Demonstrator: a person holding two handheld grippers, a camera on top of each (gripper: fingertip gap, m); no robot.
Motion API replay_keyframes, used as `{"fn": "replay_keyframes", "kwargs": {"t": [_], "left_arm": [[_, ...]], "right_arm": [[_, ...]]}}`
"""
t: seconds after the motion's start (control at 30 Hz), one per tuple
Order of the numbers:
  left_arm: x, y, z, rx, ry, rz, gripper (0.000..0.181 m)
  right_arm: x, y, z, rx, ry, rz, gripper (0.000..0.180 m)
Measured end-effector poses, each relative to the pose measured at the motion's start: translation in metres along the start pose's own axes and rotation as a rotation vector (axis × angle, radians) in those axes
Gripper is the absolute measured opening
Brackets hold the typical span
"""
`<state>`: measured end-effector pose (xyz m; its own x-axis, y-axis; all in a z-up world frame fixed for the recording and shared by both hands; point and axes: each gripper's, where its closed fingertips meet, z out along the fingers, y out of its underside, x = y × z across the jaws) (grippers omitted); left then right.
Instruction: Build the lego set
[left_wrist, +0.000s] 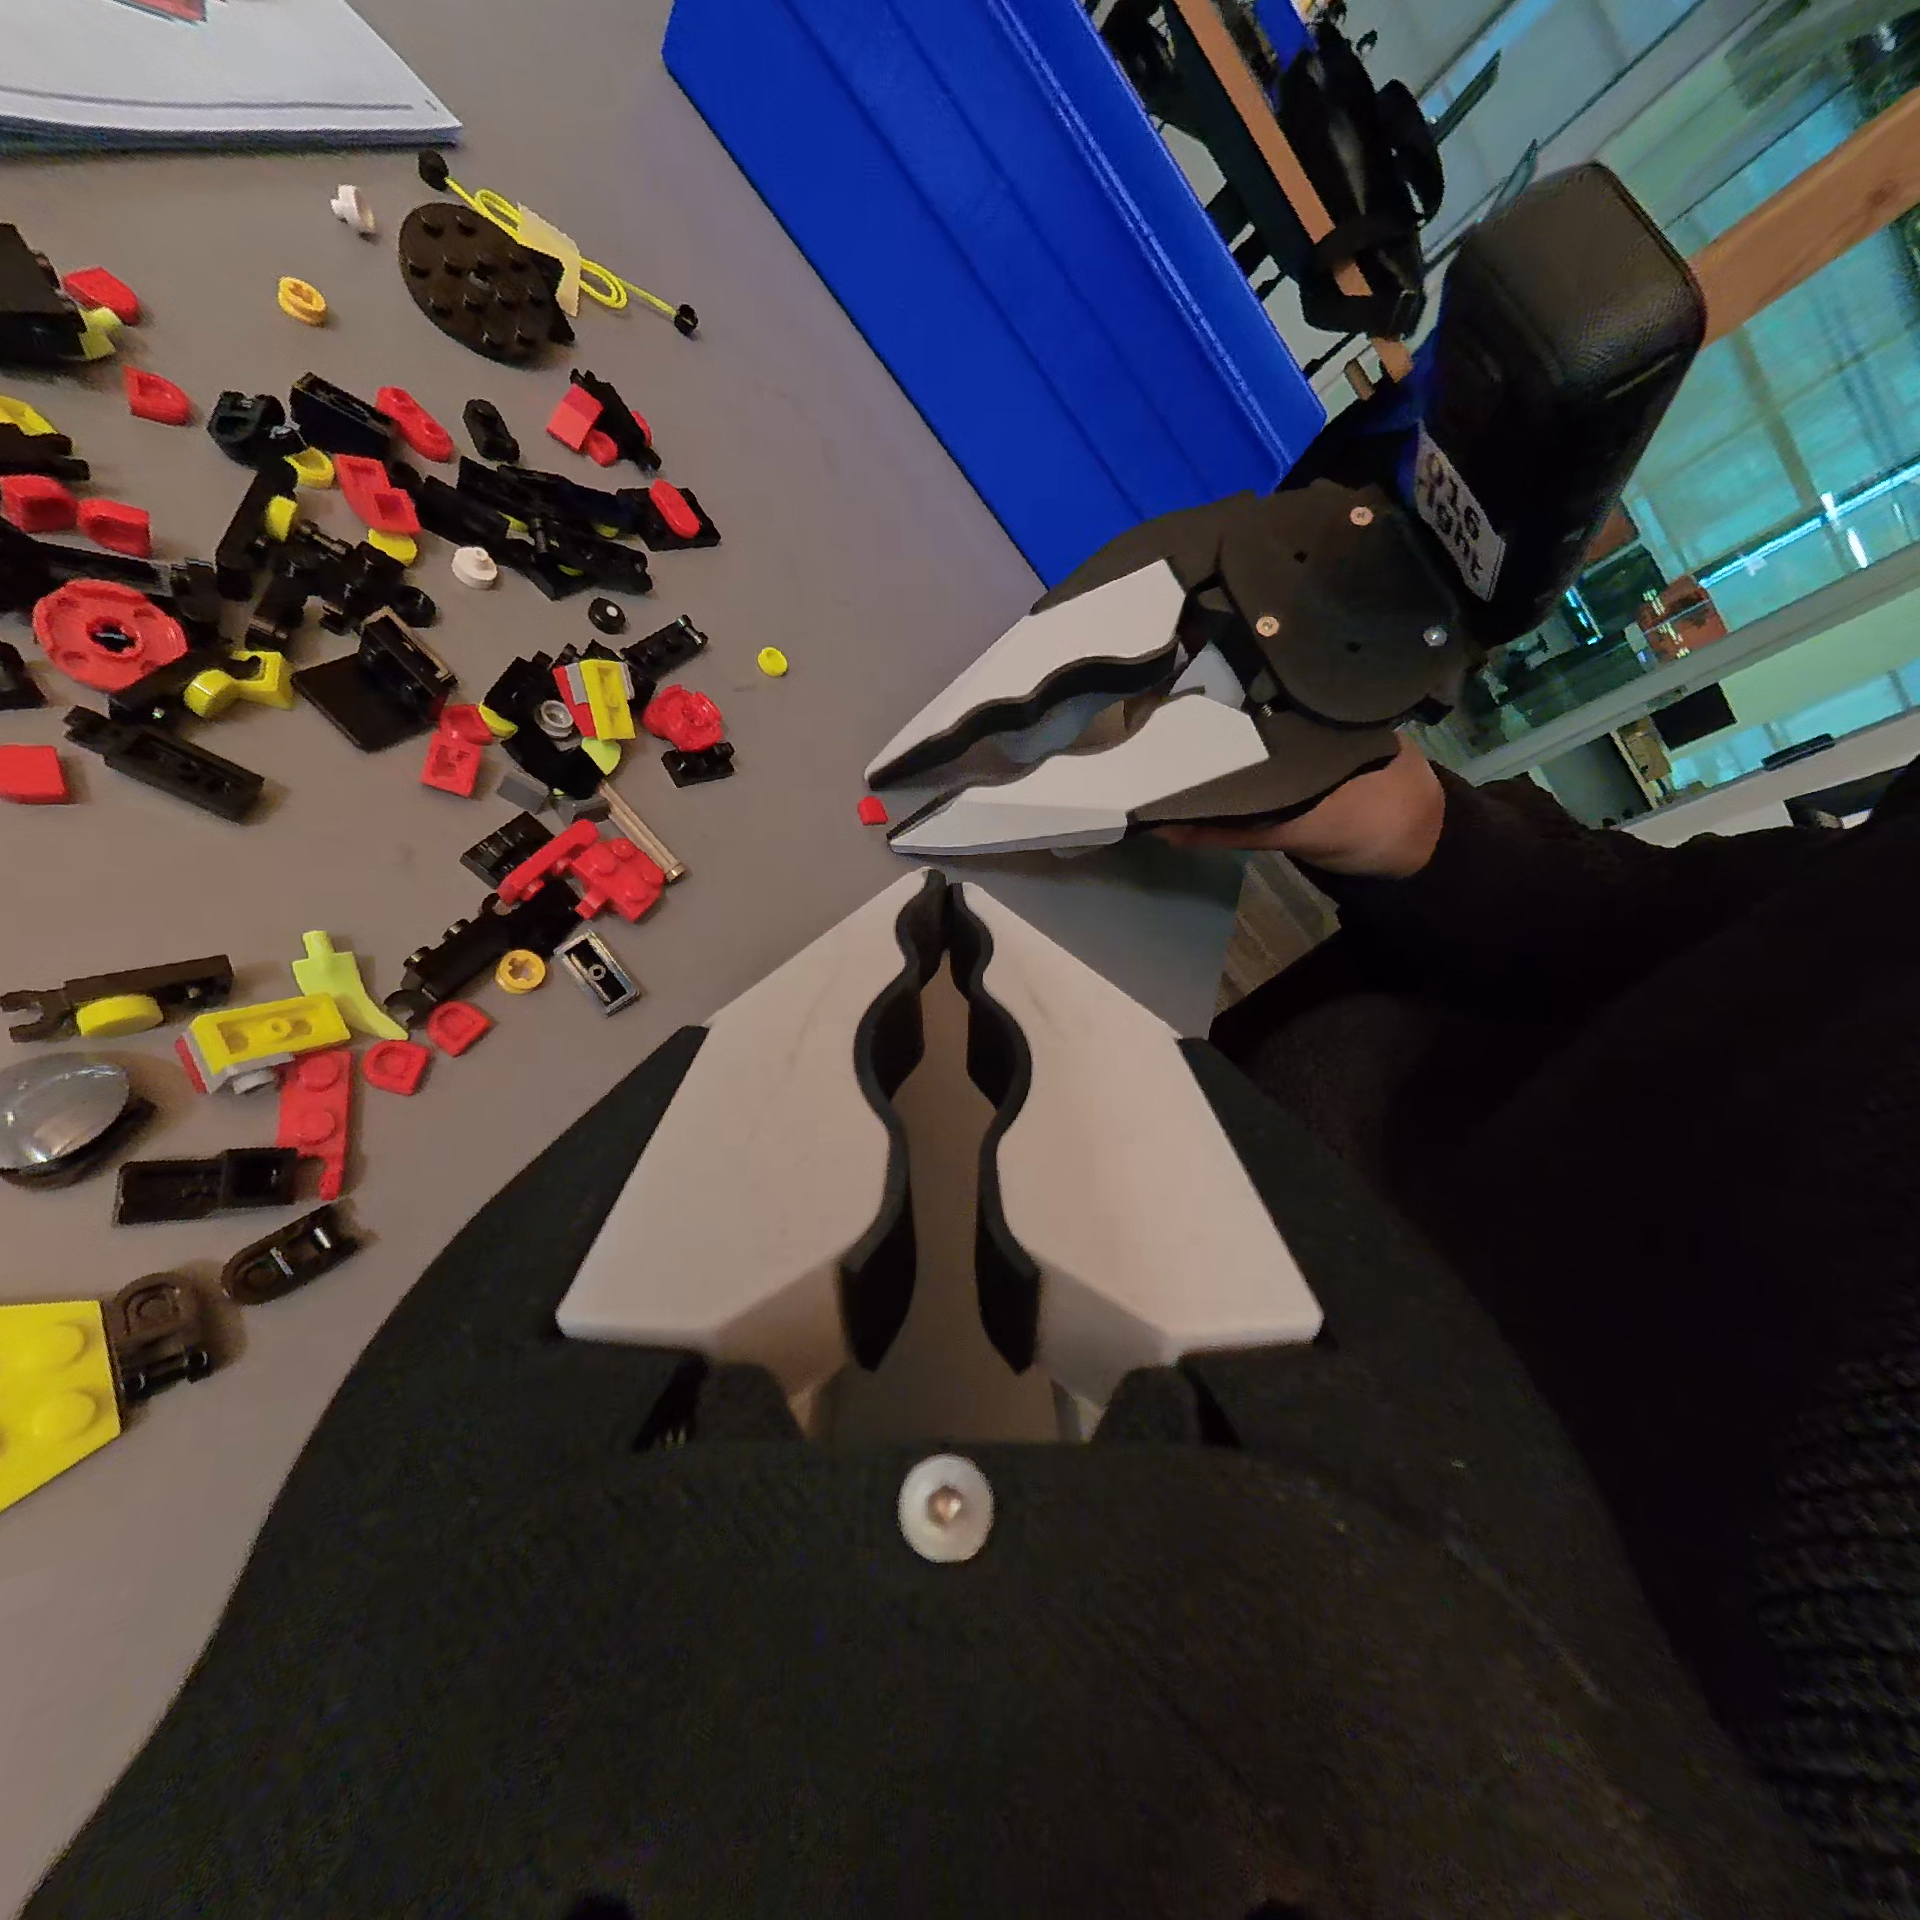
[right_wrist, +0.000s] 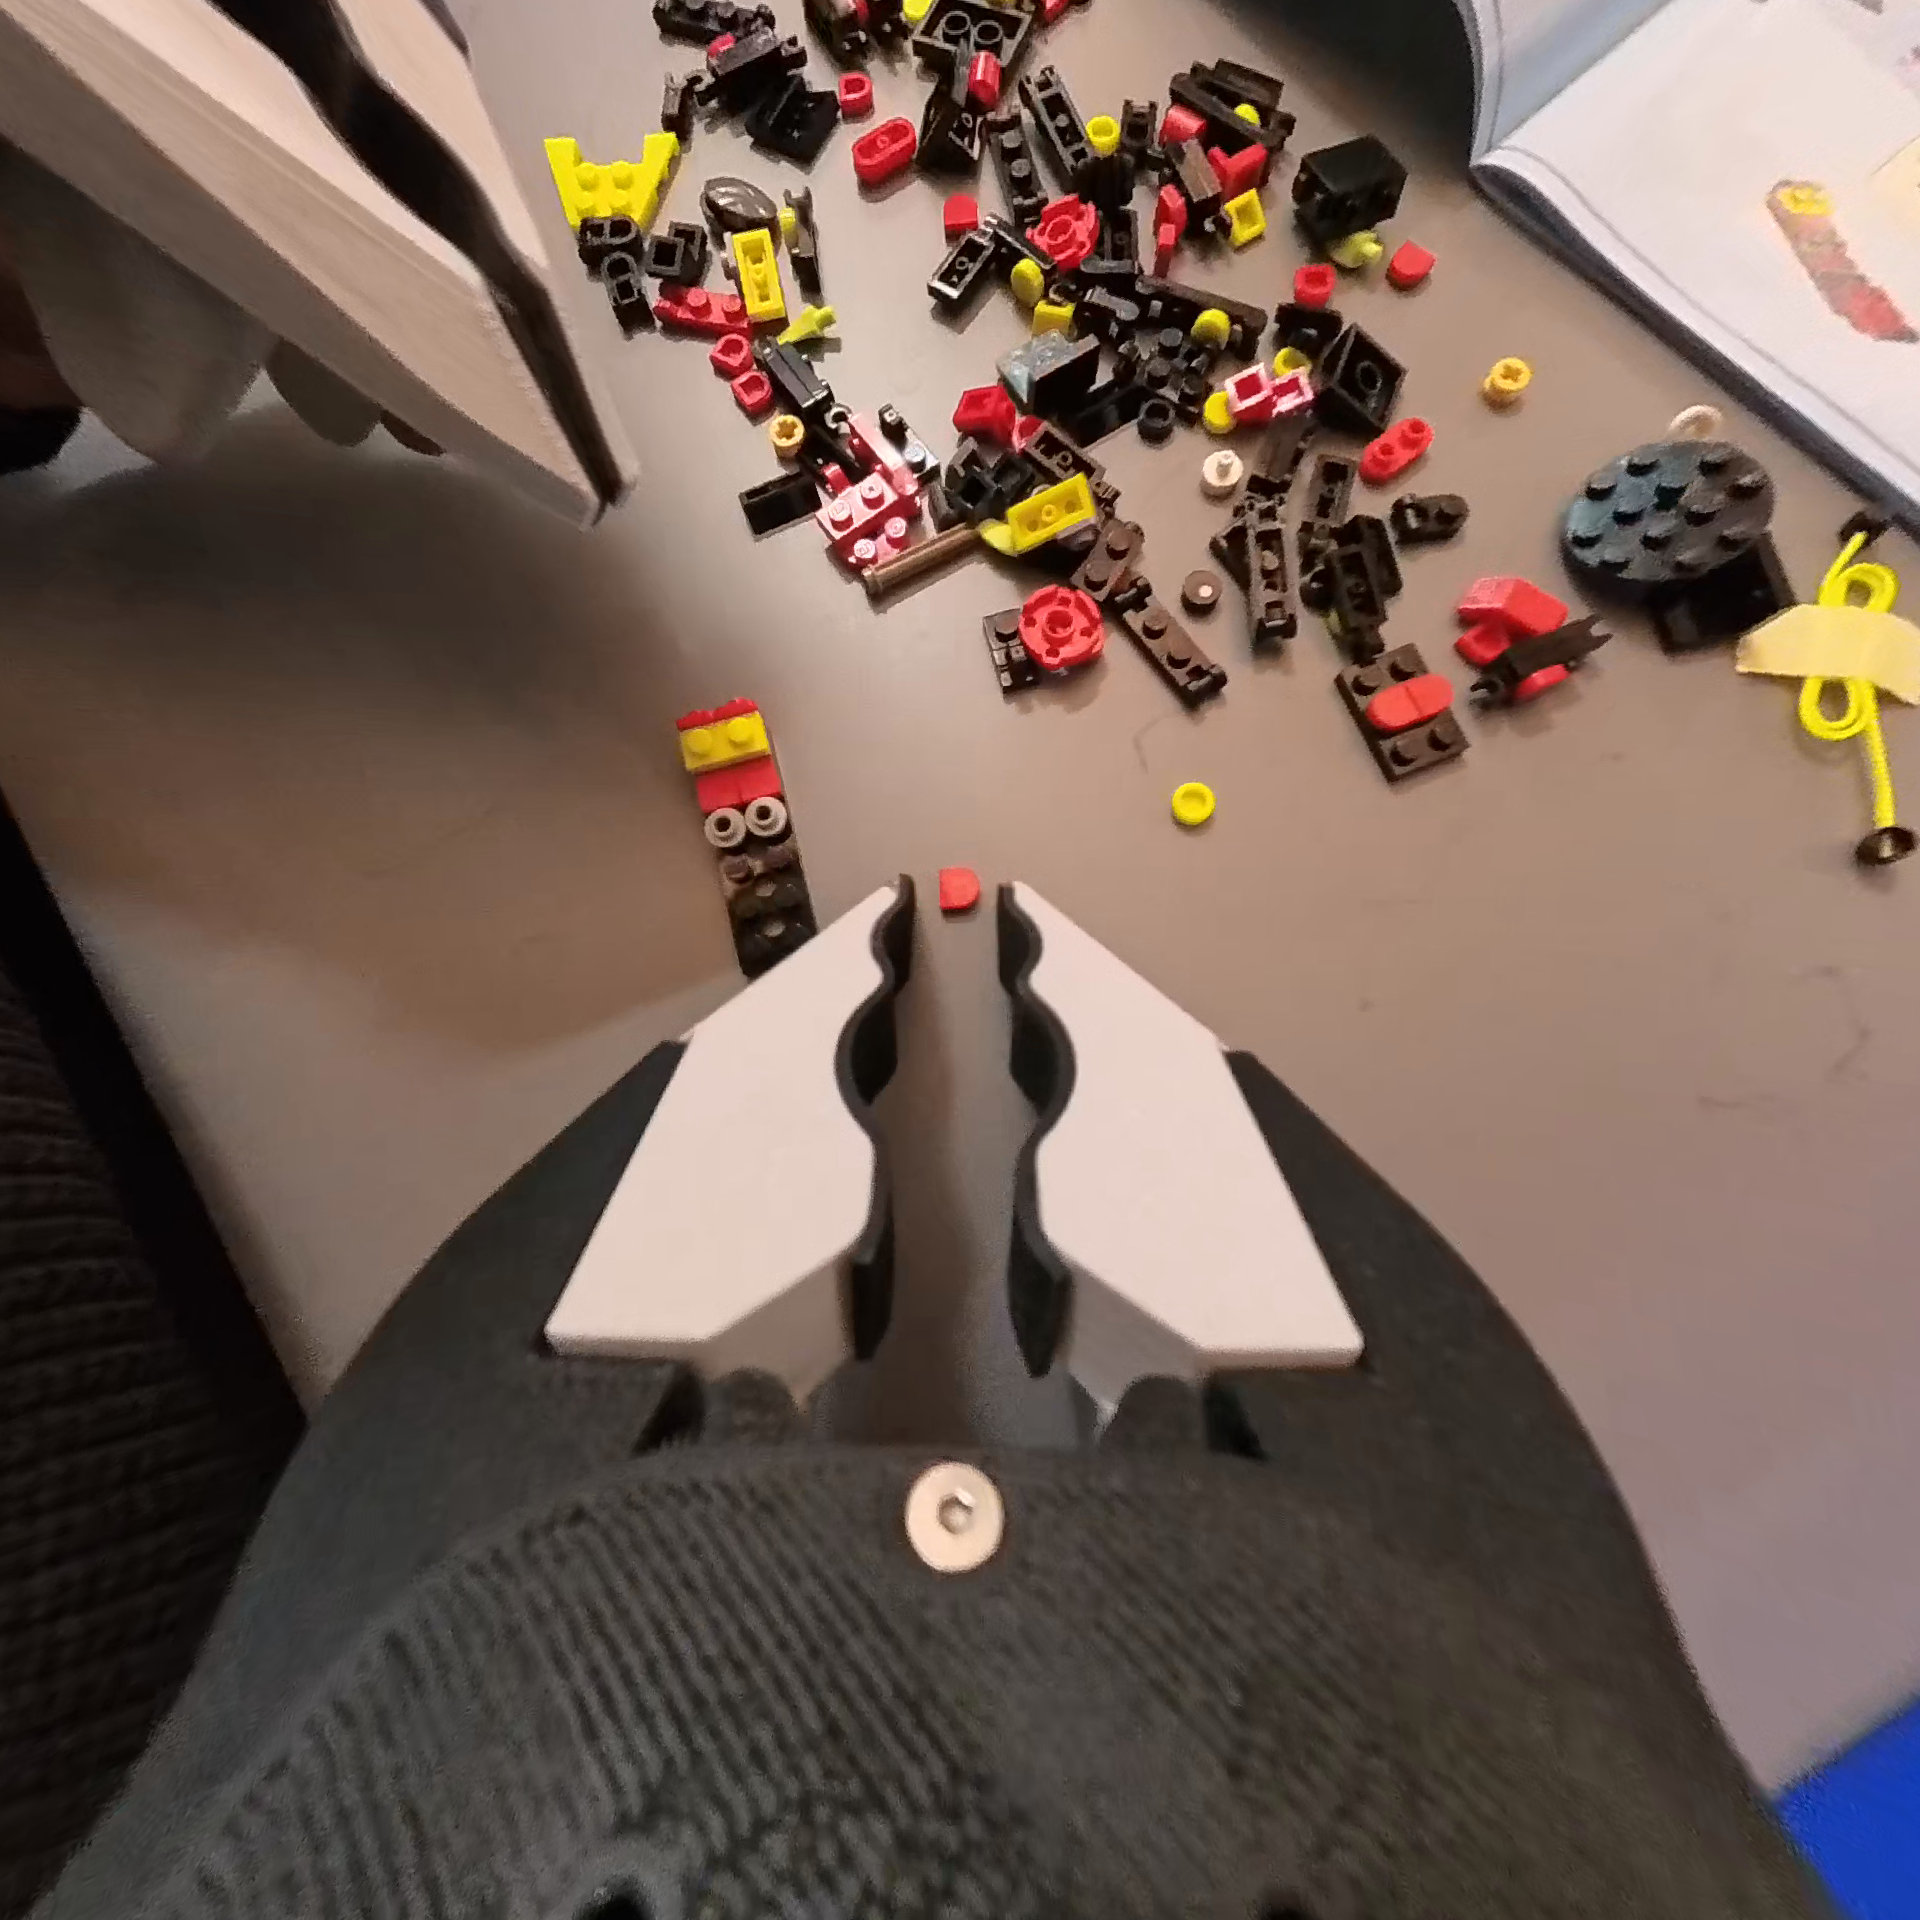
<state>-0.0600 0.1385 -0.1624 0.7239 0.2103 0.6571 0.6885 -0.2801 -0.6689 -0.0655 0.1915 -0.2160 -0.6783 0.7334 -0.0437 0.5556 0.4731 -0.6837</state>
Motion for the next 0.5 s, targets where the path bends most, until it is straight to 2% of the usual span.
{"fn": "replay_keyframes", "kwargs": {"t": [0.37, 0.5], "left_arm": [[-0.001, 0.006, 0.002, -0.036, -0.006, -0.005, 0.0], [-0.007, 0.018, 0.007, -0.102, -0.049, 0.011, 0.0]], "right_arm": [[0.0, -0.001, 0.002, -0.01, -0.009, -0.032, 0.006], [-0.016, -0.013, -0.004, 0.054, -0.071, -0.049, 0.006]]}}
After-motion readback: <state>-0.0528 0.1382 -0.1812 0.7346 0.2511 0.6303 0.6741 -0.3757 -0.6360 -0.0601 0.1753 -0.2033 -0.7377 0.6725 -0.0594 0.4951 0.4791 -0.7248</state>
